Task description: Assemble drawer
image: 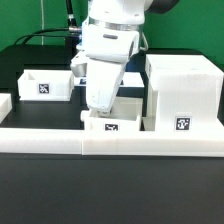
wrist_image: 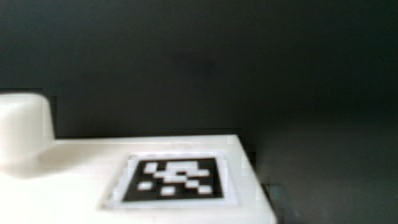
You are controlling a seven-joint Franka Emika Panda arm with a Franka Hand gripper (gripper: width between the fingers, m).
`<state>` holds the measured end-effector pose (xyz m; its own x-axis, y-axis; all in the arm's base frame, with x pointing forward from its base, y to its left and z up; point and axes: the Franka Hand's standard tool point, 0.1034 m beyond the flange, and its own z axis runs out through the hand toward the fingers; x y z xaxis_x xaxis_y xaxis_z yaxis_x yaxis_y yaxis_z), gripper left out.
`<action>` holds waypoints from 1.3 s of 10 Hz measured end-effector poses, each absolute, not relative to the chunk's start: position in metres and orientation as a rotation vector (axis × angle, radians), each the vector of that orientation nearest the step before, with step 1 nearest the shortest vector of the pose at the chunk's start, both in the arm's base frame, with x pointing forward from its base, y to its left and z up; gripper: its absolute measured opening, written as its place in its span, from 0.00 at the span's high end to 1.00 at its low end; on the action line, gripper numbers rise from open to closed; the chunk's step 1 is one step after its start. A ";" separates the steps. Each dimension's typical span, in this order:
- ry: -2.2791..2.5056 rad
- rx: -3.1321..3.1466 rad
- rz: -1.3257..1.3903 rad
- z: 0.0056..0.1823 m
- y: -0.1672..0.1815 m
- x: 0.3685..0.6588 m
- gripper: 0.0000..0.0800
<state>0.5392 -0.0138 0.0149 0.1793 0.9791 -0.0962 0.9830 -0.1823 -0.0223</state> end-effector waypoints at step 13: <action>2.072 2.282 -0.166 0.012 0.003 0.535 0.95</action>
Offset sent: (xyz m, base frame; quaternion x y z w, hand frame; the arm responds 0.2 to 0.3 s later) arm 0.0000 0.0000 0.0000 0.0000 0.0000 0.0000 1.0000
